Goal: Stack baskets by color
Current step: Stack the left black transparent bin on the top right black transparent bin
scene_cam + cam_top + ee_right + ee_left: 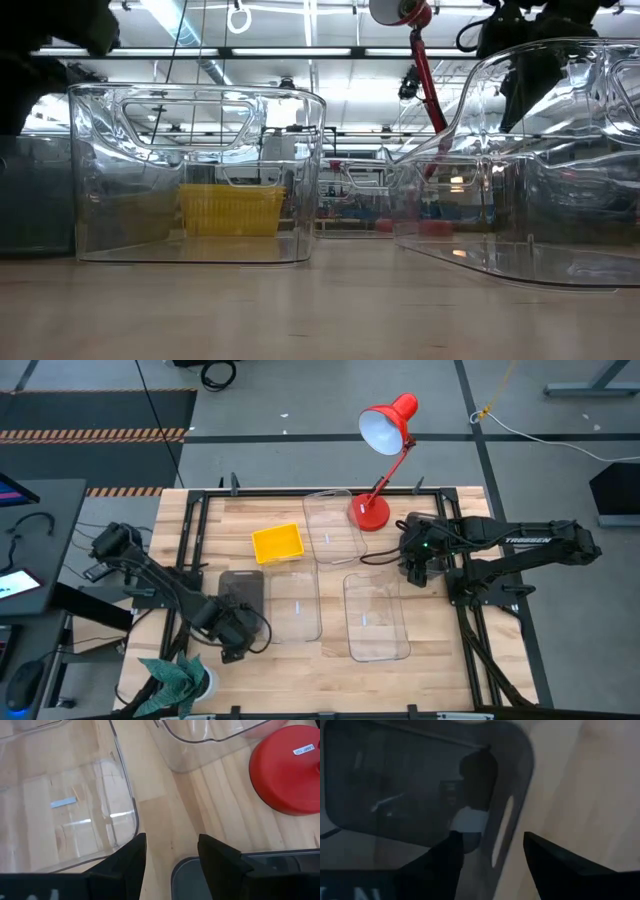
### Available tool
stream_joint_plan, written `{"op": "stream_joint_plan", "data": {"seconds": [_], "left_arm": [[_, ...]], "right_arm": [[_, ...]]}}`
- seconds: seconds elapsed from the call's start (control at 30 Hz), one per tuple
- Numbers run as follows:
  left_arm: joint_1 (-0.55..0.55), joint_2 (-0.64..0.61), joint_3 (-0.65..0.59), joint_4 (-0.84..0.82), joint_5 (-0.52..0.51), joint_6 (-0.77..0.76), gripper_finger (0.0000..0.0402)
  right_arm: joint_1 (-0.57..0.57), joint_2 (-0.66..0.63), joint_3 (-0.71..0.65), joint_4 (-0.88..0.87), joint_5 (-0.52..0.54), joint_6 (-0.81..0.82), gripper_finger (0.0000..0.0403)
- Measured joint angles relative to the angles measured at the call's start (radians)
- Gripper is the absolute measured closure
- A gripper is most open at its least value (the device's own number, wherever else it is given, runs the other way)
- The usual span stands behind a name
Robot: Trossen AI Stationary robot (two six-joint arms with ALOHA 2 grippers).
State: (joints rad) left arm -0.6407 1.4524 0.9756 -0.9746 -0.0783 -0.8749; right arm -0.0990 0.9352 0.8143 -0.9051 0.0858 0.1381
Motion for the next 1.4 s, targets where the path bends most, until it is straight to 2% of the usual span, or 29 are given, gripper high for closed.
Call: {"op": "stream_joint_plan", "data": {"seconds": [0.13, 0.27, 0.43, 0.63, 0.77, 0.9, 1.2, 1.4], "left_arm": [[-0.005, 0.078, 0.0, 0.002, 0.018, 0.02, 0.0195], [-0.004, 0.136, 0.0, 0.004, 0.031, 0.04, 0.0229], [-0.004, 0.166, 0.0, 0.005, 0.049, 0.049, 0.0291], [-0.004, 0.163, 0.0, -0.001, 0.071, 0.057, 0.0386], [-0.004, 0.162, 0.008, -0.03, 0.108, 0.057, 0.039], [-0.005, 0.163, 0.099, -0.162, 0.118, 0.074, 0.0395], [0.0, 0.162, 0.423, -0.523, -0.097, 0.175, 0.0395], [0.066, 0.162, 0.531, -0.5, -0.335, 0.386, 0.0395]], "right_arm": [[0.0, 0.0, 0.0, 0.0, 0.0, 0.007, 0.022], [0.0, 0.0, 0.0, 0.0, 0.0, 0.009, 0.022], [0.0, 0.0, 0.0, 0.004, -0.001, 0.013, 0.022], [0.0, 0.0, 0.0, 0.004, -0.001, 0.016, 0.022], [0.0, 0.0, 0.0, 0.006, -0.001, 0.016, 0.022], [0.0, 0.0, 0.0, 0.006, -0.009, 0.017, 0.022], [0.0, 0.0, 0.0, 0.007, -0.01, 0.045, 0.022], [0.012, 0.0, 0.002, 0.041, -0.009, 0.058, 0.0221]]}}
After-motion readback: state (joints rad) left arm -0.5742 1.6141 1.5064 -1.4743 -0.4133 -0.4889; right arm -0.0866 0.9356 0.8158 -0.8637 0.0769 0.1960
